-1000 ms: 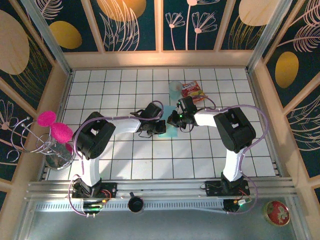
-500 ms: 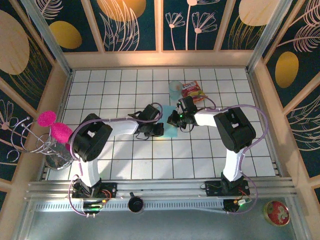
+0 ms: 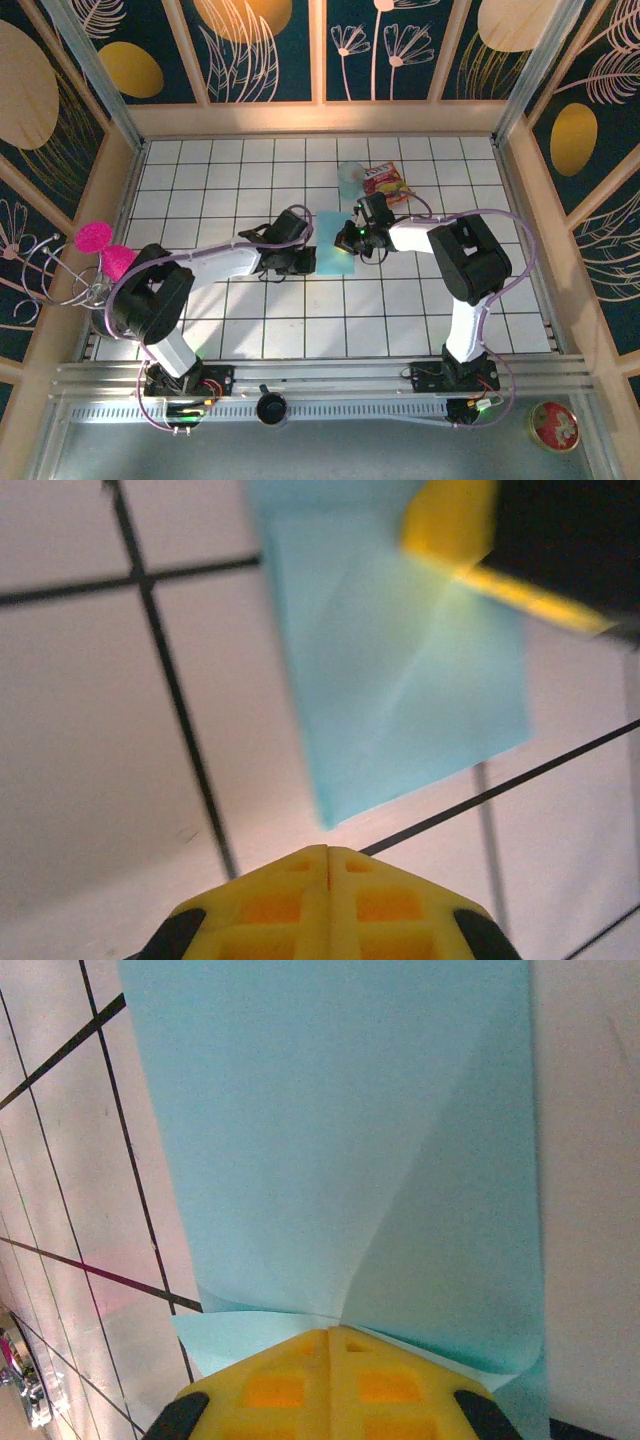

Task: Fold a paper plane with a square sheet of paper (pick it up from the middle)

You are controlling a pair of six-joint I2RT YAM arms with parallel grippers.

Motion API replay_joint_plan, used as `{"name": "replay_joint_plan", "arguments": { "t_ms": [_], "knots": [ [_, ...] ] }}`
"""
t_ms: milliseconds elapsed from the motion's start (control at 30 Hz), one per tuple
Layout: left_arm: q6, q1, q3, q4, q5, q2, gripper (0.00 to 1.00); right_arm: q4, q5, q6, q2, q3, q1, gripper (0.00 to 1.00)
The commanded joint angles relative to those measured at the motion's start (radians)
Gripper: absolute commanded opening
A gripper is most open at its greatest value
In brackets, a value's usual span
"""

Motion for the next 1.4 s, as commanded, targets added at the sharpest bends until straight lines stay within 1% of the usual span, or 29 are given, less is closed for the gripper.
{"name": "replay_joint_plan", "arguments": {
  "t_ms": [0, 100, 233, 433, 667, 800, 933, 967, 1067, 1167, 1267, 1367],
  "knots": [
    [-0.071, -0.006, 0.014, 0.098, 0.03, 0.029, 0.0, -0.089, 0.08, -0.003, 0.048, -0.041, -0.021, 0.02],
    [-0.095, -0.005, 0.061, 0.118, 0.04, 0.106, 0.0, -0.086, 0.078, -0.003, 0.049, -0.042, -0.021, 0.02],
    [-0.096, -0.006, 0.088, 0.1, -0.001, 0.153, 0.0, -0.083, 0.074, -0.004, 0.045, -0.038, -0.02, 0.02],
    [-0.102, -0.006, 0.075, 0.08, -0.025, 0.202, 0.0, -0.076, 0.059, -0.016, 0.032, -0.03, -0.022, 0.02],
    [-0.105, -0.005, 0.042, 0.069, -0.018, 0.214, 0.0, -0.066, 0.04, -0.073, -0.049, 0.022, -0.017, 0.02],
    [-0.107, -0.005, 0.032, 0.073, -0.008, 0.209, 0.0, -0.081, 0.045, -0.101, -0.084, 0.05, 0.012, 0.03],
    [-0.117, -0.005, 0.027, 0.089, 0.01, 0.21, 0.0, -0.105, 0.071, -0.085, -0.068, 0.049, 0.039, 0.03],
    [-0.12, -0.006, 0.026, 0.092, 0.011, 0.209, 0.0, -0.105, 0.077, -0.075, -0.063, 0.042, 0.06, 0.03],
    [-0.124, -0.005, 0.026, 0.097, 0.013, 0.208, 0.0, -0.089, 0.081, -0.047, -0.052, 0.021, 0.081, 0.02],
    [-0.127, -0.006, 0.026, 0.097, 0.011, 0.207, 0.0, -0.079, 0.077, -0.034, -0.037, 0.012, 0.095, 0.02],
    [-0.13, -0.006, 0.026, 0.098, 0.008, 0.207, 0.0, -0.042, 0.044, -0.015, -0.028, -0.015, 0.098, 0.02],
    [-0.136, -0.005, -0.005, 0.097, 0.007, 0.204, 0.0, -0.038, 0.055, -0.009, -0.018, -0.025, 0.094, 0.02]
  ]
}}
